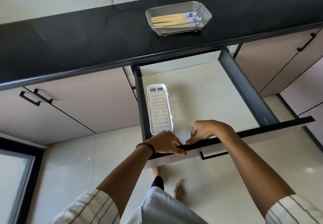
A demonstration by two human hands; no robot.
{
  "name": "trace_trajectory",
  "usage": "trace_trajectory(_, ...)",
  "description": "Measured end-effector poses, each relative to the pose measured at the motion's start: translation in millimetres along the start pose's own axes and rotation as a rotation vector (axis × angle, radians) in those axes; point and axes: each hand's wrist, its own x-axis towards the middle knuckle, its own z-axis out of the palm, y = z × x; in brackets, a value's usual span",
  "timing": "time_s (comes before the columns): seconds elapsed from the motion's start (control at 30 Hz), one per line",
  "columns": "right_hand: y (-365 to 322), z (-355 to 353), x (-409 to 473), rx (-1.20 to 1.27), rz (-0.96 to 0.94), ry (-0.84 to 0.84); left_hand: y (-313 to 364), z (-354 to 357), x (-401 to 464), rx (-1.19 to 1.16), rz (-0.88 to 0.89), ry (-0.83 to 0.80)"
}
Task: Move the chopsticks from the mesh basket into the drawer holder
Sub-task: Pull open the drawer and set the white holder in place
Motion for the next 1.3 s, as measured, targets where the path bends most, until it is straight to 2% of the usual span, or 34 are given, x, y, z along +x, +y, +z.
trace_trajectory(0.07, -5, 1, 3, 0.02, 0.031, -0.018, -6, 1, 2, -0.049, -0.037, -0.01)
trace_trajectory(0.13, -10, 3, 7, 0.022, 0.053, 0.005, -15, 4, 1, -0.073, -0.087, 0.065)
trace_trajectory(0.23, -15, 9, 14, 0.004, 0.043, 0.057, -36, 8, -1, 0.124, -0.085, 0.329)
trace_trajectory(0.3, -17, 14, 18, -0.057, 0.028, 0.117, -50, 9, -2, 0.294, -0.119, 0.44)
trace_trajectory(0.47, -18, 29, 28, -0.152, 0.03, 0.265, -72, 8, 7, 0.621, -0.162, 0.383)
trace_trajectory(0.63, -10, 37, 36, -0.101, 0.03, 0.311, -78, 7, 15, 0.676, -0.106, 0.384)
trace_trajectory(0.87, -15, 33, 41, -0.13, 0.034, 0.235, -74, 2, 26, 0.782, -0.075, 0.378)
trace_trajectory(0.97, -17, 31, 45, -0.152, 0.045, 0.194, -70, -3, 25, 0.805, -0.024, 0.424)
trace_trajectory(1.3, -25, 33, 57, -0.195, 0.096, 0.136, -75, 0, 25, 0.807, -0.021, 0.304)
